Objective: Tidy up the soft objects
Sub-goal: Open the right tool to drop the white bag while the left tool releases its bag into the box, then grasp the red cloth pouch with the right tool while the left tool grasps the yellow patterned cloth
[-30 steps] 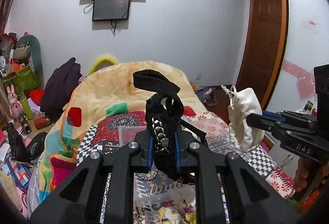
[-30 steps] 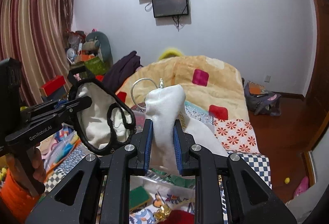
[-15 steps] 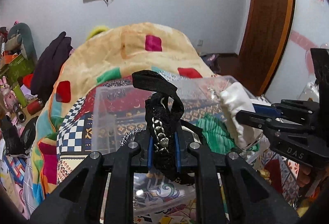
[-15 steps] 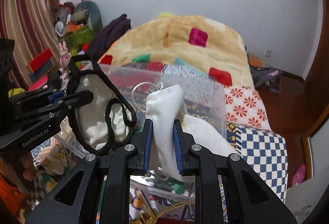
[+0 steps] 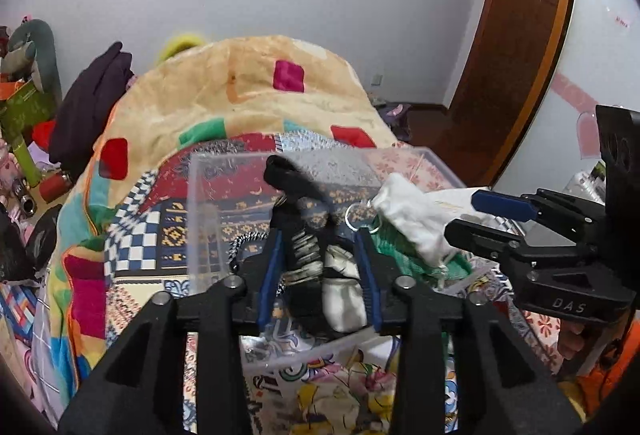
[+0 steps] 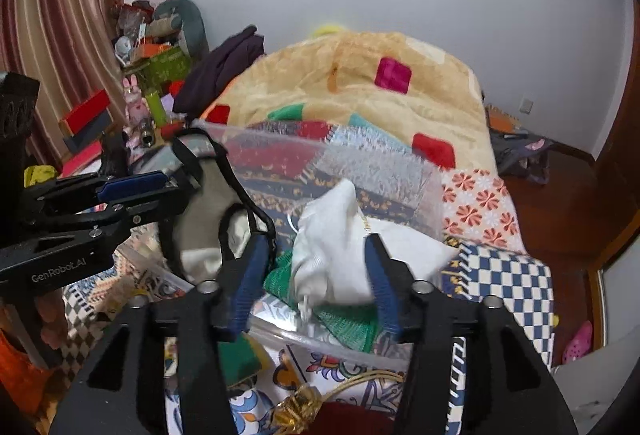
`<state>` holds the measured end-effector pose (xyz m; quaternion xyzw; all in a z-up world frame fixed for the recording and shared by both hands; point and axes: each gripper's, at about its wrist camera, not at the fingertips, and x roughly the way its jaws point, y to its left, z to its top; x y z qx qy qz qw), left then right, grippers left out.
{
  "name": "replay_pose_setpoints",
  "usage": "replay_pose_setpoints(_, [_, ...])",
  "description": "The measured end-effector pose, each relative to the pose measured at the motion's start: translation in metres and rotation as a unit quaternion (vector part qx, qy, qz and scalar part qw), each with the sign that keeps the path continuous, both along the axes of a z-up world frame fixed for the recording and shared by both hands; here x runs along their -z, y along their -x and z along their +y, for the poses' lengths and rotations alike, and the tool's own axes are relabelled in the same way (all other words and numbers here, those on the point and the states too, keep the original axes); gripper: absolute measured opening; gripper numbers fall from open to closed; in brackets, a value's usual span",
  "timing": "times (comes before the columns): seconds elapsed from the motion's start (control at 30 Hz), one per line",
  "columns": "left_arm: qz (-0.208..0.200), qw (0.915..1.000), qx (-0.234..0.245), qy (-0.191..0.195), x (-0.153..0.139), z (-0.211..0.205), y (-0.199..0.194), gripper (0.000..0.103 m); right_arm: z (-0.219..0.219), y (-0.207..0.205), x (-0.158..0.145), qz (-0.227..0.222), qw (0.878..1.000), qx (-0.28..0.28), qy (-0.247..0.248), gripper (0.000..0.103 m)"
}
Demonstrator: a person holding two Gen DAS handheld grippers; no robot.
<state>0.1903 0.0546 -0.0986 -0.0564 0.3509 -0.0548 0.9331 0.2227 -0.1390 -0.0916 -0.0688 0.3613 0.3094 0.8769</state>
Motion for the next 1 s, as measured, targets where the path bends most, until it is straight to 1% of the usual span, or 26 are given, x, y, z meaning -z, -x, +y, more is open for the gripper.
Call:
replay_pose_setpoints(0.07, [-0.014, 0.9999, -0.002, -0.003, -0.010, 0.000, 0.009, 0.047, -0.005, 0.006, -0.009, -0.010, 1.000, 0.004, -0.008, 0.063])
replay_pose_setpoints(0.1, [-0.022, 0.9997, -0.003, -0.004, -0.015, -0.001, 0.014, 0.050, -0.008, 0.008, -0.014, -0.015, 1.000, 0.006, -0.011, 0.065])
replay_pose_setpoints(0.17, [-0.037, 0.9993, -0.003, -0.006, -0.024, -0.002, 0.024, 0.056, -0.012, 0.013, -0.021, -0.024, 1.000, 0.012, -0.016, 0.074])
replay_pose_setpoints(0.27, [-0.055, 0.9984, -0.005, -0.010, -0.036, -0.004, 0.039, 0.065, -0.023, 0.023, -0.033, -0.043, 0.998, 0.029, -0.021, 0.083])
replay_pose_setpoints(0.33, [-0.064, 0.9979, -0.004, -0.013, -0.041, -0.006, 0.049, 0.071, -0.030, 0.030, -0.038, -0.051, 0.998, 0.036, -0.023, 0.086])
replay_pose_setpoints(0.4, [-0.070, 0.9974, -0.003, -0.016, -0.044, -0.008, 0.058, 0.080, -0.035, 0.036, -0.042, -0.056, 0.997, 0.042, -0.025, 0.090])
replay_pose_setpoints(0.43, [-0.071, 0.9973, -0.003, -0.017, -0.044, -0.010, 0.063, 0.083, -0.039, 0.040, -0.043, -0.058, 0.997, 0.046, -0.025, 0.094])
replay_pose_setpoints(0.47, [-0.072, 0.9972, -0.004, -0.020, -0.044, -0.010, 0.067, 0.089, -0.041, 0.042, -0.044, -0.060, 0.997, 0.049, -0.024, 0.098])
replay_pose_setpoints(0.5, [-0.072, 0.9971, -0.006, -0.023, -0.043, -0.011, 0.072, 0.092, -0.044, 0.047, -0.043, -0.063, 0.996, 0.053, -0.023, 0.100])
replay_pose_setpoints(0.57, [-0.067, 0.9973, -0.006, -0.030, -0.038, -0.013, 0.079, 0.092, -0.048, 0.052, -0.041, -0.064, 0.996, 0.058, -0.020, 0.101])
replay_pose_setpoints(0.63, [-0.056, 0.9979, -0.005, -0.031, -0.031, -0.013, 0.083, 0.092, -0.052, 0.056, -0.034, -0.053, 0.997, 0.059, -0.015, 0.101])
replay_pose_setpoints(0.73, [-0.036, 0.9991, -0.002, -0.022, -0.016, -0.012, 0.087, 0.092, -0.055, 0.059, -0.018, -0.028, 0.998, 0.058, -0.011, 0.101])
replay_pose_setpoints(0.87, [-0.016, 0.9998, 0.003, -0.015, 0.004, -0.013, 0.089, 0.091, -0.053, 0.060, 0.011, 0.013, 0.999, 0.043, 0.010, 0.101])
replay_pose_setpoints(1.0, [0.005, 0.9999, 0.014, -0.008, 0.019, -0.016, 0.083, 0.073, -0.054, 0.059, 0.032, 0.049, 0.998, 0.037, 0.016, 0.101])
